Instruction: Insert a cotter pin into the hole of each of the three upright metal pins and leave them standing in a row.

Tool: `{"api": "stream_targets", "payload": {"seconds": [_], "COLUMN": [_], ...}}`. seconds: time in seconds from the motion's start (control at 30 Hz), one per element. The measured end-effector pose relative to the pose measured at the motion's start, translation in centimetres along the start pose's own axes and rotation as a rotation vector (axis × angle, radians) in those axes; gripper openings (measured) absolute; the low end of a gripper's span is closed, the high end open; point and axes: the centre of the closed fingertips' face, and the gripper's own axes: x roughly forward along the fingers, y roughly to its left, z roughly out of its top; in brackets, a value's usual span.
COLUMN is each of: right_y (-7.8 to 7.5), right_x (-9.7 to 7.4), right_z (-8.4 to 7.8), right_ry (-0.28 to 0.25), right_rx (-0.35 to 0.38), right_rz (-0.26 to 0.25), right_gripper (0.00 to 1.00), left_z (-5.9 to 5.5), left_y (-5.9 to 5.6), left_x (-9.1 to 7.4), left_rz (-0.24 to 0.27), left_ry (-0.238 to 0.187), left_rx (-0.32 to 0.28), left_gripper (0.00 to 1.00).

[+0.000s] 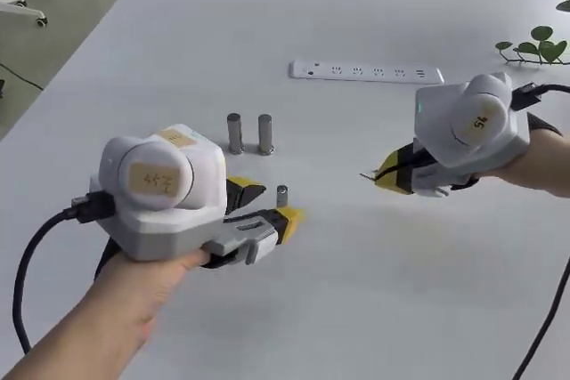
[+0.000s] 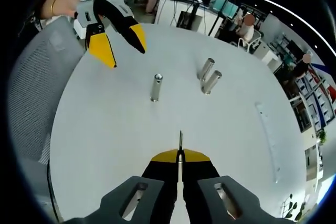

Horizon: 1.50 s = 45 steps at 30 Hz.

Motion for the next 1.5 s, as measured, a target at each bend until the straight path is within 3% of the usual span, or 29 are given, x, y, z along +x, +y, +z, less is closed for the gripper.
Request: {"api": "stream_targets", "payload": {"seconds": [0.37, 0.43, 0.57, 0.77, 0.9, 1.1, 1.33, 1.5], "right_y": [2.9, 3.1, 4.3, 5.3, 5.8, 6.4, 6.8, 6.8], "right_x": [-1.2, -0.9, -1.4, -1.7, -2.0, -2.1, -2.3, -2.4], "right_z": [4.1, 4.1, 4.8, 5.2, 5.7, 6.0, 6.5, 6.8], "right_ry": [-0.104, -0.115, -0.128, -0.138, -0.146, -0.137, -0.14, -0.146], "right_rx": [-0.081, -0.086, -0.119, -0.134, -0.15, -0.183, -0.209, -0.205], "right_rz": [0.007, 0.011, 0.022, 0.033, 0.034, 0.045, 0.049, 0.044], "right_gripper": [0.0, 0.0, 0.0, 0.0, 0.0, 0.0, 0.0, 0.0], "left_z": [0.7, 0.7, 0.9, 0.8, 0.7, 0.6, 0.8, 0.4], "left_y": [-1.6, -1.9, -3.0, -4.2, -4.2, -4.8, -5.2, -5.2], "left_x": [0.7, 0.8, 0.9, 1.0, 1.0, 1.0, 0.9, 0.9], "left_rz": [-0.076, -0.088, -0.159, -0.219, -0.222, -0.255, -0.27, -0.262], "left_ry": [0.024, 0.026, 0.026, 0.043, 0.049, 0.053, 0.047, 0.066], "left_rx": [-0.027, -0.038, -0.123, -0.195, -0.208, -0.294, -0.343, -0.349], "left_gripper": [0.23, 0.22, 0.2, 0.17, 0.14, 0.09, 0.05, 0.01]}}
